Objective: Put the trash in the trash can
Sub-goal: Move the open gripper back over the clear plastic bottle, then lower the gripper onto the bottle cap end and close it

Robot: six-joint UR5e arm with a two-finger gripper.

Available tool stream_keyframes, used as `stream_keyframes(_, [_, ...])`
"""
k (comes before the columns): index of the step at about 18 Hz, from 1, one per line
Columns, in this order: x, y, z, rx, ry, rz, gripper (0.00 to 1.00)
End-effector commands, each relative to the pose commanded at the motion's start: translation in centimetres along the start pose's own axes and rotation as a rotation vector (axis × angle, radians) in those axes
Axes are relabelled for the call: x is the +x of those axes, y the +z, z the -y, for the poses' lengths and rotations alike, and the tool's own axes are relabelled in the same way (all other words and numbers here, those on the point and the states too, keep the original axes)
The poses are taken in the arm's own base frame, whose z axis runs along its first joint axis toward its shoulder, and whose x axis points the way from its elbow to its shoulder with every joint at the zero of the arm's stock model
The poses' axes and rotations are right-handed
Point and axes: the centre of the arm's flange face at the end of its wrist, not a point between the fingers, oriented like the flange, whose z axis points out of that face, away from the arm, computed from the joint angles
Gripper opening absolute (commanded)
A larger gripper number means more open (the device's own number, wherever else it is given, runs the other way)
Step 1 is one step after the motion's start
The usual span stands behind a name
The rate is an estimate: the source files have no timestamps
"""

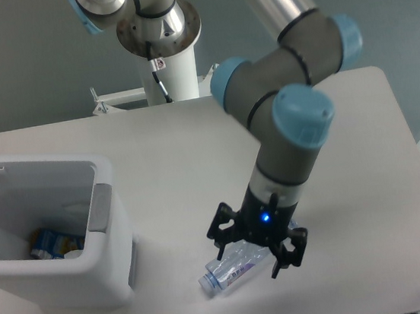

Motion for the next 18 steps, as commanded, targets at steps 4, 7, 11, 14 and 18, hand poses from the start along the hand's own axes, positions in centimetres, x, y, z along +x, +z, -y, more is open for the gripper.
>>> stream_keyframes(4, [1.7, 2.7, 0.9, -0.081, 0.041, 0.025, 1.00])
stream_keyframes(7, [2.5, 4.2, 1.1, -0.108, 0.059, 0.021, 1.00])
stream_keyframes(11, [1.9, 5.3, 0.6, -0.184, 0.136, 0.073, 1.00])
stream_keyframes(14, [2.7, 7.0, 0.9, -0.208, 0.154, 0.061, 1.00])
stream_keyframes(18, [2.8, 8.4, 1.0, -0.216, 0.158, 0.053, 1.00])
